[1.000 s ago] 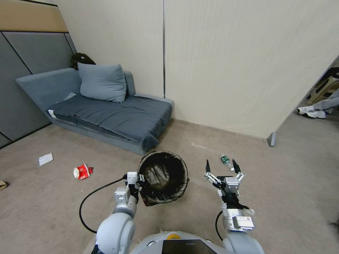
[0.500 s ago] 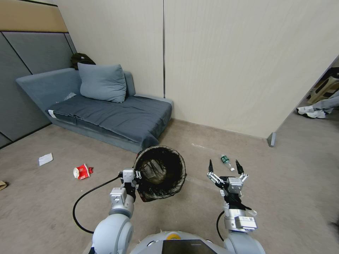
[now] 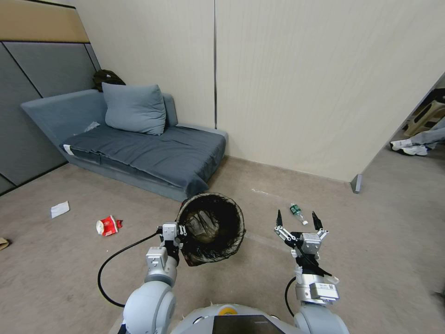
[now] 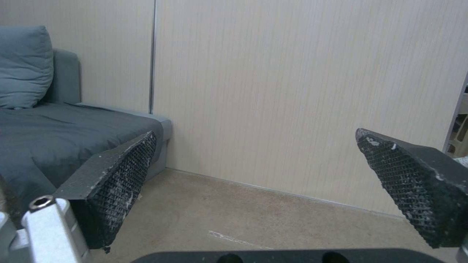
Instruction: Pick up the trash bin, then pick up the garbage from the floor and place it into the trash bin.
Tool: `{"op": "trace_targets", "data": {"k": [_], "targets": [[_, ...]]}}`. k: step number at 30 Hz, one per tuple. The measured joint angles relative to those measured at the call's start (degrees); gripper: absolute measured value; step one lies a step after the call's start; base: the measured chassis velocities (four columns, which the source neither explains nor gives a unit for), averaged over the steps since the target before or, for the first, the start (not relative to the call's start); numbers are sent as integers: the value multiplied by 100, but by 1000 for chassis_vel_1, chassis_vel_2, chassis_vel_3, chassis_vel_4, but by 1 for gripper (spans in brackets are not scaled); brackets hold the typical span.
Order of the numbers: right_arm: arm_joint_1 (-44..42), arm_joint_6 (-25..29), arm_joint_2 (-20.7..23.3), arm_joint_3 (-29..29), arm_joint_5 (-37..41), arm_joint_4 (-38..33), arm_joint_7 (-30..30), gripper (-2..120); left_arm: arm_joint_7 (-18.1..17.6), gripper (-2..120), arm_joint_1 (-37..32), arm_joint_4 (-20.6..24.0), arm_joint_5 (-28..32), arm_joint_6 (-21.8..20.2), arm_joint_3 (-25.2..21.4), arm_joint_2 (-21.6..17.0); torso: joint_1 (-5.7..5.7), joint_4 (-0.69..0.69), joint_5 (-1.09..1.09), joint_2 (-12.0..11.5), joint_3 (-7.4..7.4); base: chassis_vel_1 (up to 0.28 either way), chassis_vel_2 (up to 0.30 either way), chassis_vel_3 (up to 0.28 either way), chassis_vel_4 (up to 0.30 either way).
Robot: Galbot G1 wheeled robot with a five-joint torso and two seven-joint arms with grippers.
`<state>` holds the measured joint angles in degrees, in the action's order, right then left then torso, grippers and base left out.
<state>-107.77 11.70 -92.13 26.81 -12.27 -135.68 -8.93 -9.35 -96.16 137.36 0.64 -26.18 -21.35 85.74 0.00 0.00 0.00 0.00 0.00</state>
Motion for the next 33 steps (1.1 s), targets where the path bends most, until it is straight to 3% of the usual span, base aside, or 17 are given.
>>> {"op": "trace_targets", "data": {"k": [33], "targets": [[22,19,0,9,18,38,-2,100,-6,2,-3,-27,-18,37,2,18,0,0,0,0,0,-85,91,87,-86]]}}
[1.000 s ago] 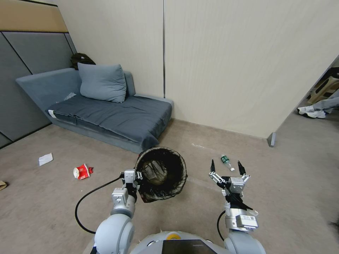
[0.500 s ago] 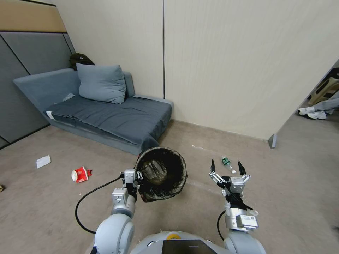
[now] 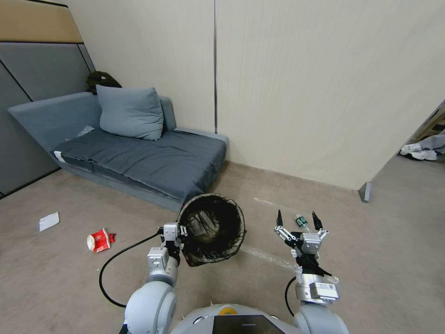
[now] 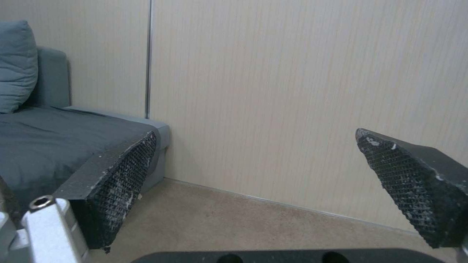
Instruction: Pick up the trash bin, then pick up the garbage from the floor and place it into the trash bin.
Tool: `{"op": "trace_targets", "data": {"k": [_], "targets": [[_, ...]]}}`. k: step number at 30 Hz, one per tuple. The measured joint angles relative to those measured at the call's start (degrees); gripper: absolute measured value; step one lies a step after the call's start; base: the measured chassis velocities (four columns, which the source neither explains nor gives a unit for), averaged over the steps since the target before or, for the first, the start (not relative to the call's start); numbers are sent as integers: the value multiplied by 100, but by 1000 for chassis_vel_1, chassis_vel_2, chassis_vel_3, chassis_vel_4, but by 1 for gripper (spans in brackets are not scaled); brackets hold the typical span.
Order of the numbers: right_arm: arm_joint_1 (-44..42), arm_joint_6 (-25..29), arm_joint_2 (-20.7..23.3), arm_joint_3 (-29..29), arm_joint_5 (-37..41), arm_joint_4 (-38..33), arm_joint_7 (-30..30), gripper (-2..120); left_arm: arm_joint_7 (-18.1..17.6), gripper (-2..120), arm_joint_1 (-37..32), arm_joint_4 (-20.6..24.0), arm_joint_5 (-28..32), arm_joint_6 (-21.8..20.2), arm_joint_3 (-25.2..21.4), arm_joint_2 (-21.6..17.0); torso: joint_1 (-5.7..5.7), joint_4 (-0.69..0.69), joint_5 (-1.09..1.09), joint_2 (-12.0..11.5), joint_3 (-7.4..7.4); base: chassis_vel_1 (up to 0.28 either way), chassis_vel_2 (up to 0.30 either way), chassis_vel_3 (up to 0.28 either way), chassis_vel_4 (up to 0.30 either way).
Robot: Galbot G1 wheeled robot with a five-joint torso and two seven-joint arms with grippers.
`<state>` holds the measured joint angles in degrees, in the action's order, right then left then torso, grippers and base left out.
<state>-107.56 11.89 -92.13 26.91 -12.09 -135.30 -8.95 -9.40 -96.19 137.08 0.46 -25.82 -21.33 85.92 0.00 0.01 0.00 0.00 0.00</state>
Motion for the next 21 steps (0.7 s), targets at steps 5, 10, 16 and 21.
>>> {"op": "trace_targets", "data": {"k": [5,10,16,21], "targets": [[7,48,0,0,-2,32,7,100,-3,2,-5,-7,-9,7,8,5,0,-1,0,0,0,-10,22,13,-11],[9,83,0,0,-5,41,21,100,-2,2,-11,-6,-13,9,12,8,0,0,0,0,0,0,0,0,0],[19,178,0,3,-38,68,107,100,-2,2,-23,-1,-30,23,22,14,0,-1,0,0,0,0,0,0,0],[22,181,0,8,-44,74,112,100,1,2,-49,-1,-71,64,38,27,0,-1,1,0,0,0,0,0,0]]}}
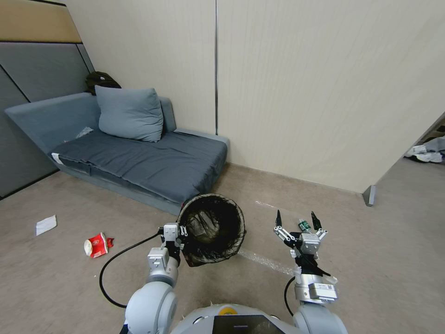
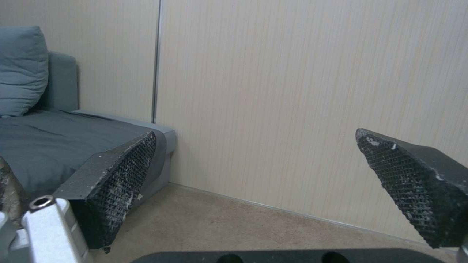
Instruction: Pick up the trash bin, then pick up the garbage from the floor and place it into the trash bin.
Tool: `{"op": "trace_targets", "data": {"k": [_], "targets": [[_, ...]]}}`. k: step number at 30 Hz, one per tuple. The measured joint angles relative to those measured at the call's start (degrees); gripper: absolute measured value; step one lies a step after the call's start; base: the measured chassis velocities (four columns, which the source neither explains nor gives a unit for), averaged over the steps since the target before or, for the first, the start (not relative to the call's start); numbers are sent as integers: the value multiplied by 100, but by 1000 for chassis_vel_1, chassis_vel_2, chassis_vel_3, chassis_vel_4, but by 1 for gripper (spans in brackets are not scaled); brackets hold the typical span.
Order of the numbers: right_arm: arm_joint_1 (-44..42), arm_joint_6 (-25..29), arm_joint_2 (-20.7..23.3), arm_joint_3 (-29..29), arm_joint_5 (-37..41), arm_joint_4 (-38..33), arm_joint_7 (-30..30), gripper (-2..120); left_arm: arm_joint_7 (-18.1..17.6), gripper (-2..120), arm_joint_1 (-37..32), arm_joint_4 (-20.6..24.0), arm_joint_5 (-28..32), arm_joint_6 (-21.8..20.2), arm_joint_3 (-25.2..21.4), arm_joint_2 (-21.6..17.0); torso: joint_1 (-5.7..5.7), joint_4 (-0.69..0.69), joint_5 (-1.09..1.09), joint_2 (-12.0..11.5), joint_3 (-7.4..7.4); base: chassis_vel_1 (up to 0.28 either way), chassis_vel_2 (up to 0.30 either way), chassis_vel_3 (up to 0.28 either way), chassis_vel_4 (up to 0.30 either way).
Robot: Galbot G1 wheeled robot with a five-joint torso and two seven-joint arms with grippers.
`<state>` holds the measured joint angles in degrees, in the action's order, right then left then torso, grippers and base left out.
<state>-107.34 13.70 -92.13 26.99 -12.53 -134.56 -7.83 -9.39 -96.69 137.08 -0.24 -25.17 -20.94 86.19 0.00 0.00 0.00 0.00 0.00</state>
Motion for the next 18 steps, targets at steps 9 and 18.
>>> {"op": "trace_targets", "data": {"k": [9,18], "targets": [[166,-128,0,219,11,49,57,100,5,2,-32,13,-27,30,12,-10,0,1,-1,0,0,0,0,0,0],[736,-597,-5,879,466,262,295,100,4,2,-19,4,-30,39,23,-114,0,-2,0,0,0,0,0,0,0]]}}
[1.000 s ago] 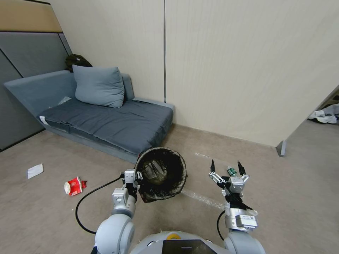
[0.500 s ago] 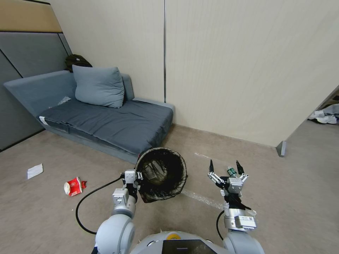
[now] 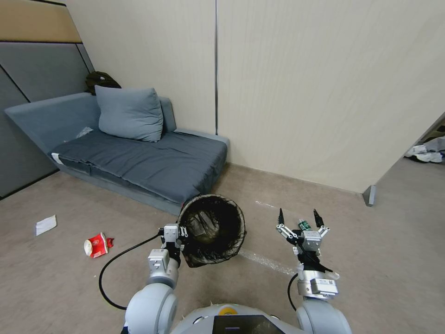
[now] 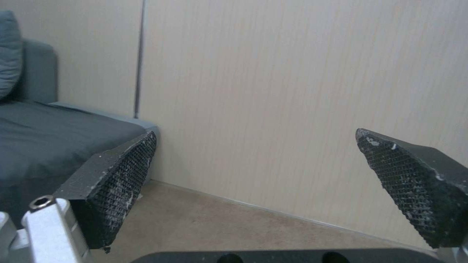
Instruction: Pick up the trash bin, then pick up the garbage from the floor and place it into the trash bin.
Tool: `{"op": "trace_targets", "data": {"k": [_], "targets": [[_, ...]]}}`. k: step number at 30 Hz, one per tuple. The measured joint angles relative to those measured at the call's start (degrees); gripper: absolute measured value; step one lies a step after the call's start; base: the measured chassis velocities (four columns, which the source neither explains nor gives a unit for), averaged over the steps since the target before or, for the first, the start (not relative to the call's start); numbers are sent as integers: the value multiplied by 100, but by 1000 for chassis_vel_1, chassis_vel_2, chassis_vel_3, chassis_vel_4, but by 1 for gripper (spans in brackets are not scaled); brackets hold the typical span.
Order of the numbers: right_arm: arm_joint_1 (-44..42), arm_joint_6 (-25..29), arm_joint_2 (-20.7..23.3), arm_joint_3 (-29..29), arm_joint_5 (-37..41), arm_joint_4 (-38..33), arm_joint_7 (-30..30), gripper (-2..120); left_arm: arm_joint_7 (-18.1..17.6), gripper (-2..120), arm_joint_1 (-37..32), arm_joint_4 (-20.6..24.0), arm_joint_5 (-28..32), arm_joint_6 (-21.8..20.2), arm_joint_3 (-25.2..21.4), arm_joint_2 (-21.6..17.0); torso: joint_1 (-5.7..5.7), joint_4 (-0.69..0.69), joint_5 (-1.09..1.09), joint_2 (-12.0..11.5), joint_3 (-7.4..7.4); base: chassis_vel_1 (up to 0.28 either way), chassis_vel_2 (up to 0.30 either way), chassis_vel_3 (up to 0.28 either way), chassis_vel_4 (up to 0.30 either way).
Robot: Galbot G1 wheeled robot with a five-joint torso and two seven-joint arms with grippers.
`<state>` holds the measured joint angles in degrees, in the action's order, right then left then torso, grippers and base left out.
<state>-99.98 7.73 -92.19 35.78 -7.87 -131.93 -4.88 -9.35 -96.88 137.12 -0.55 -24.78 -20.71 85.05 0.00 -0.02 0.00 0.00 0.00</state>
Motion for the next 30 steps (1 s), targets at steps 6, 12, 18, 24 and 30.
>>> {"op": "trace_targets", "data": {"k": [6,12,18,24,30], "targets": [[552,-314,26,454,339,158,154,100,-7,2,-5,-31,-11,18,13,-4,-1,3,-1,0,0,0,0,0,0],[1431,-1071,662,1215,888,960,191,100,-11,2,-74,-38,-69,51,25,35,-1,3,-2,0,0,0,0,0,0],[1462,-1102,691,1240,912,1006,196,100,-15,2,-152,-37,-131,107,26,49,-1,0,0,0,0,0,0,0,0],[1664,-1210,899,1324,1004,1473,238,100,-15,2,-189,-34,-165,137,29,63,-1,2,-2,0,0,0,0,0,0],[2081,-1432,1383,1483,1193,2552,343,100,-16,2,-238,-33,-234,166,61,78,-1,3,-2,0,0,0,0,0,0]]}}
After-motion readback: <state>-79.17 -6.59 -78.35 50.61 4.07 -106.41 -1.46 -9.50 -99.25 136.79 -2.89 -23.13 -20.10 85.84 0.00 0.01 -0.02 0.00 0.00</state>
